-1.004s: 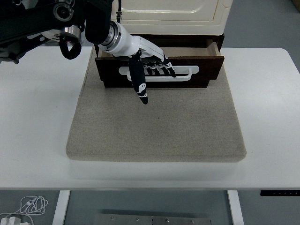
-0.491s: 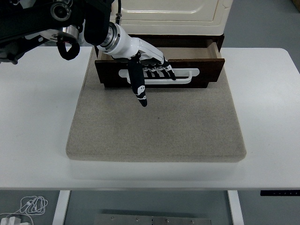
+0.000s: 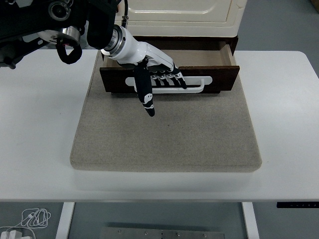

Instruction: Open the drawer under the combination cabinet

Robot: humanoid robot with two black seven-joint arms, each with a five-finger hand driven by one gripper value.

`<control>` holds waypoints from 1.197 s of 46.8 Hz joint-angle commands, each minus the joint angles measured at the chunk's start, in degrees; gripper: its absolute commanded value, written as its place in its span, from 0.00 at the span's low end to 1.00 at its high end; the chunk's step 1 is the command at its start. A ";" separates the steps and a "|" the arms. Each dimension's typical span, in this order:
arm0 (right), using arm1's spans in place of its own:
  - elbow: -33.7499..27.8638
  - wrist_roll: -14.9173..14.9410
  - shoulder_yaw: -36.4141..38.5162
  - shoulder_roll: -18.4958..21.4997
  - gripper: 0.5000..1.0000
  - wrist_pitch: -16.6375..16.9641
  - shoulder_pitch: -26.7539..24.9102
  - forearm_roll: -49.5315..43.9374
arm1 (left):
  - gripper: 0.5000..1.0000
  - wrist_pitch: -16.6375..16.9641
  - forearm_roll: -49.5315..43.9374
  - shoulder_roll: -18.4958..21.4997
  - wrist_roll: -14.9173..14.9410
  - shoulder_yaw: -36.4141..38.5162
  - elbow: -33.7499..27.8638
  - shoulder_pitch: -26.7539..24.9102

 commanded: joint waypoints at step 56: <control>0.00 0.00 -0.02 0.00 0.85 0.00 0.00 0.00 | 1.00 -0.39 -2.02 7.51 -9.16 -38.44 6.86 -1.49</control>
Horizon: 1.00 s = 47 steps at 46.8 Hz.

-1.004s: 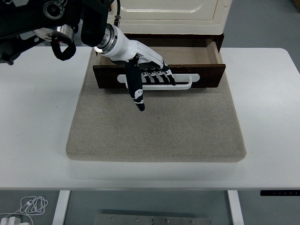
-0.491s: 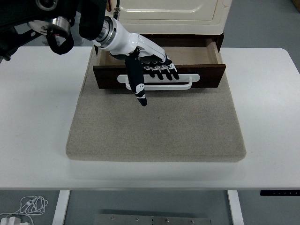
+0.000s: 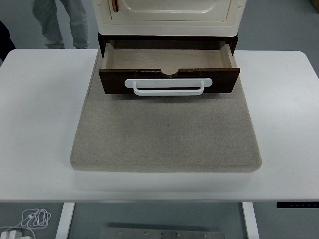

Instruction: Open the drawer under the combination cabinet

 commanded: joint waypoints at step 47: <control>0.00 -0.01 -0.05 0.00 0.85 0.00 -0.01 0.00 | 1.00 22.51 -6.94 4.17 -24.85 -8.78 37.73 6.60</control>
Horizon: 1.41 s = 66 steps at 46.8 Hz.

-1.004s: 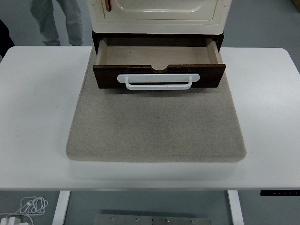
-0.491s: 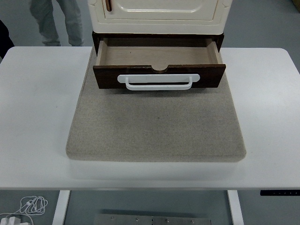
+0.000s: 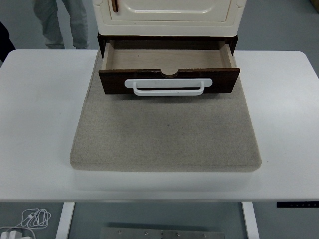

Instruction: Open the drawer under the combination cabinet

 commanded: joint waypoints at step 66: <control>0.09 0.09 0.35 0.00 0.85 0.97 -0.16 -0.09 | 1.00 0.51 -34.09 -24.56 -0.09 -0.56 25.07 24.62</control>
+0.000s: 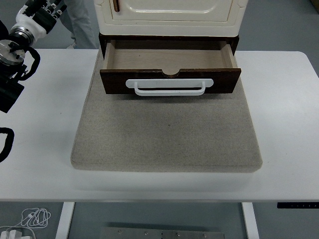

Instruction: Open the drawer under the combination cabinet

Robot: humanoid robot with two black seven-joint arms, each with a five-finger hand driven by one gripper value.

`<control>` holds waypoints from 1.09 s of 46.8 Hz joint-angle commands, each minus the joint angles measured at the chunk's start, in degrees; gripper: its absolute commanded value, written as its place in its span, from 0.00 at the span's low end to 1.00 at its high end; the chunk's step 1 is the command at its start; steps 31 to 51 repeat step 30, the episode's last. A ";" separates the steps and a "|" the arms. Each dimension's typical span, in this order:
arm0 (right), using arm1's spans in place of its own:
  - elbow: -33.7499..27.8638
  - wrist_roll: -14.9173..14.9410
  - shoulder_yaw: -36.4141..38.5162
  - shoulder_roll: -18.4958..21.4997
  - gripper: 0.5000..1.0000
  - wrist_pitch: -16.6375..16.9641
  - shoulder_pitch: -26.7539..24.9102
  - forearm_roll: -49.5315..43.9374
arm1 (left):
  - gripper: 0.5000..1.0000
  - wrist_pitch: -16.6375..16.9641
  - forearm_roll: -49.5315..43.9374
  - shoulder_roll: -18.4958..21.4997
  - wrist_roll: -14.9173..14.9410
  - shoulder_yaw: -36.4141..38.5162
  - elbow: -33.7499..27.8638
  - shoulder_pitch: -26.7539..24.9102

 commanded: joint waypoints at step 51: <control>-0.01 -0.24 0.52 0.00 0.85 -0.09 -0.01 0.18 | 1.00 -1.14 -6.83 -3.28 0.01 0.06 -0.01 2.26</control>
